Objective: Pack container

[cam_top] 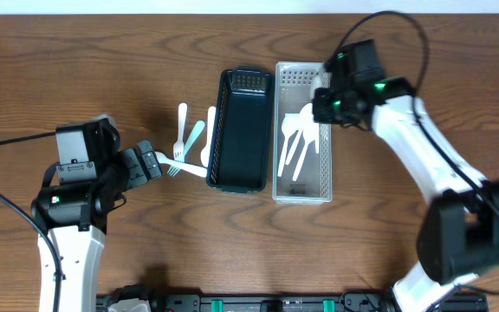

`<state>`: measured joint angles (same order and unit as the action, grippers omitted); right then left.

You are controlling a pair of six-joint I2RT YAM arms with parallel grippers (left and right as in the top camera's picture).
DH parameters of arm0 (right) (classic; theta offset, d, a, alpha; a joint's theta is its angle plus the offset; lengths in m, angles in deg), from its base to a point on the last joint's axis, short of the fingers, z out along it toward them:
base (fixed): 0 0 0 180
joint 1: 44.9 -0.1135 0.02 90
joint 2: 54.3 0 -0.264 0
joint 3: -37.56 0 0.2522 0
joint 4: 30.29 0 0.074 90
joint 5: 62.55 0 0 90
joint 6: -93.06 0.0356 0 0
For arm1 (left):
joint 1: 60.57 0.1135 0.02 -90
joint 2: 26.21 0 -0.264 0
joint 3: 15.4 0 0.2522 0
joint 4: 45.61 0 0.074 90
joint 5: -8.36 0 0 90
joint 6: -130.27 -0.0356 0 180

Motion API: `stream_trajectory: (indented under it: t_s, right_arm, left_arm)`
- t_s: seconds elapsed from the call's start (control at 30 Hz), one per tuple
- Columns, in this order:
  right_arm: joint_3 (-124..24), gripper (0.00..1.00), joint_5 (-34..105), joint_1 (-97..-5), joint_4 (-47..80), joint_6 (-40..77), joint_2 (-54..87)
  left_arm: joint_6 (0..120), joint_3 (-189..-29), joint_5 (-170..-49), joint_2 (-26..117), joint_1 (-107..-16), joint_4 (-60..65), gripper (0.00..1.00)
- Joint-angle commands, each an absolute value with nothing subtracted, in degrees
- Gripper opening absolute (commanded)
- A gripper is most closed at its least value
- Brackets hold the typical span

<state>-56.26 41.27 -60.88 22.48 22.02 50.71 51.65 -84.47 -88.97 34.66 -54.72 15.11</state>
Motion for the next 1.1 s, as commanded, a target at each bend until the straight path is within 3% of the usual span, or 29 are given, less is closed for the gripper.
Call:
stream_trajectory:
  t_s: [0.0,0.17,0.27,0.37,0.47,0.63,0.83,1.07]
  right_arm:
    - [-55.93,0.40,41.16,-62.96,20.60,19.84,52.00]
    - [-57.65,0.63,41.01,-61.63,20.75,17.74,47.91]
    - [-58.05,0.64,39.65,-58.63,20.75,16.69,43.32]
    - [-58.05,0.69,35.24,-53.69,22.15,16.69,39.39]
    - [-58.05,0.69,33.40,-48.54,25.30,16.54,38.21]
    - [-57.83,0.66,33.47,-42.37,32.93,16.25,38.34]
    - [-57.81,0.65,33.45,-41.13,37.03,14.72,38.34]
    - [-57.81,0.64,33.45,-41.21,38.65,14.74,38.34]
  left_arm:
    - [48.81,-85.56,-89.19,35.60,-54.52,15.68,0.99]
    - [46.01,-86.07,-89.14,37.96,-54.52,15.24,0.99]
    - [46.40,-86.57,-89.12,41.37,-54.52,14.96,0.99]
    - [54.49,-86.57,-89.12,46.55,-54.52,14.44,1.00]
    - [64.19,-86.57,-89.32,52.62,-54.52,11.97,1.00]
    - [77.85,-86.57,-93.71,61.15,-54.52,4.82,0.86]
    - [94.86,-86.57,-94.13,67.70,-54.52,-1.19,0.84]
    - [101.15,-86.57,-94.37,73.67,-54.52,-5.87,0.79]
